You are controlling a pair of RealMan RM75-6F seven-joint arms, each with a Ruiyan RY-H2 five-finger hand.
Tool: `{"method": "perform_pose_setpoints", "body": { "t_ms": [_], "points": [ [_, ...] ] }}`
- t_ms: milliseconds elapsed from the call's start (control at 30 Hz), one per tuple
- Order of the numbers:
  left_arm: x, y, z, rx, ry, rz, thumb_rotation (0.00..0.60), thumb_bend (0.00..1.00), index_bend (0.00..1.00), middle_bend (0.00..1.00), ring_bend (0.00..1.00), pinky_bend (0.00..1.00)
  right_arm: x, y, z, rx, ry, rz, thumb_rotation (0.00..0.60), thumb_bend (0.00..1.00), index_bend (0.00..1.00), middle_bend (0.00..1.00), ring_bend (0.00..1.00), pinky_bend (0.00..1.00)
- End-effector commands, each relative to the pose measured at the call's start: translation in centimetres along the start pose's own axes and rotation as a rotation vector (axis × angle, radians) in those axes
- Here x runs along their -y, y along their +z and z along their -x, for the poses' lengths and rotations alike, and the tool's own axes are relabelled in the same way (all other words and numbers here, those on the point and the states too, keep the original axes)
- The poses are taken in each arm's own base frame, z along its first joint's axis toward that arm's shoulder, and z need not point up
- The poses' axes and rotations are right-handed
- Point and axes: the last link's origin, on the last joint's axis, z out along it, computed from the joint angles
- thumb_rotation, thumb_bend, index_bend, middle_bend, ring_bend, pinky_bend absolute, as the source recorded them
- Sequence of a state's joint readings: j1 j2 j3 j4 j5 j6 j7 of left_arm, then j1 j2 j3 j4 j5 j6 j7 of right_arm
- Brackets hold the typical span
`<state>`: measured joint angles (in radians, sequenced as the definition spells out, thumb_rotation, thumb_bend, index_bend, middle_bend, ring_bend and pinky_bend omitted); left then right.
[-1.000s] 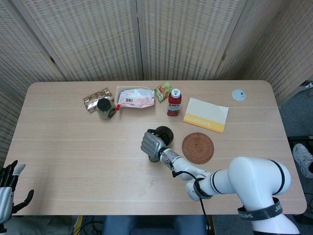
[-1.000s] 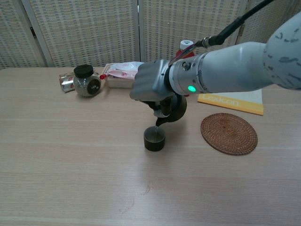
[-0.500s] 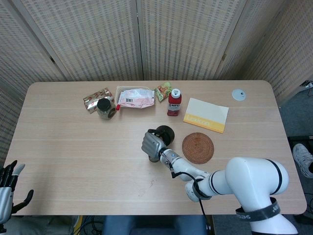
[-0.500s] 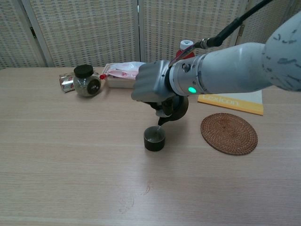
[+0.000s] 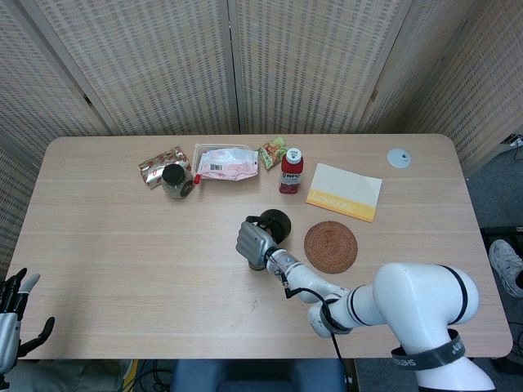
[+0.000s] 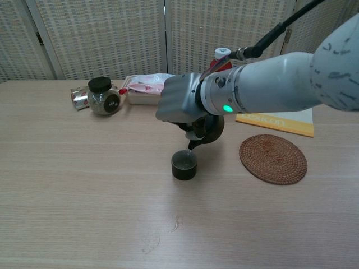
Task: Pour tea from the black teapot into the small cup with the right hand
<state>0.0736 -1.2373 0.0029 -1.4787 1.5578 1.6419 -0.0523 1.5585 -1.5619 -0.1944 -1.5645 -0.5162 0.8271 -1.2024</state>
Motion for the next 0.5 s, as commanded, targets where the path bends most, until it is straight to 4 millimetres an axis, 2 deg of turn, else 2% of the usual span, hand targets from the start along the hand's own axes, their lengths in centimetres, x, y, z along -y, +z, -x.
{"method": "perform_pose_setpoints", "body": {
  "t_ms": [33, 500],
  "points": [
    [0.0, 0.0, 0.0, 0.000, 0.001, -0.001, 0.600, 0.33, 0.10, 0.00, 0.00, 0.00, 0.0, -0.1, 0.0, 0.002, 0.026, 0.001, 0.442, 0.49, 1.00, 1.00, 0.93, 0.50],
    [-0.5, 0.0, -0.4, -0.001, 0.012, 0.013, 0.600, 0.33, 0.10, 0.00, 0.00, 0.00, -1.2, -0.6, 1.5, 0.009, 0.236, 0.017, 0.442, 0.48, 1.00, 1.00, 0.93, 0.52]
  ]
}}
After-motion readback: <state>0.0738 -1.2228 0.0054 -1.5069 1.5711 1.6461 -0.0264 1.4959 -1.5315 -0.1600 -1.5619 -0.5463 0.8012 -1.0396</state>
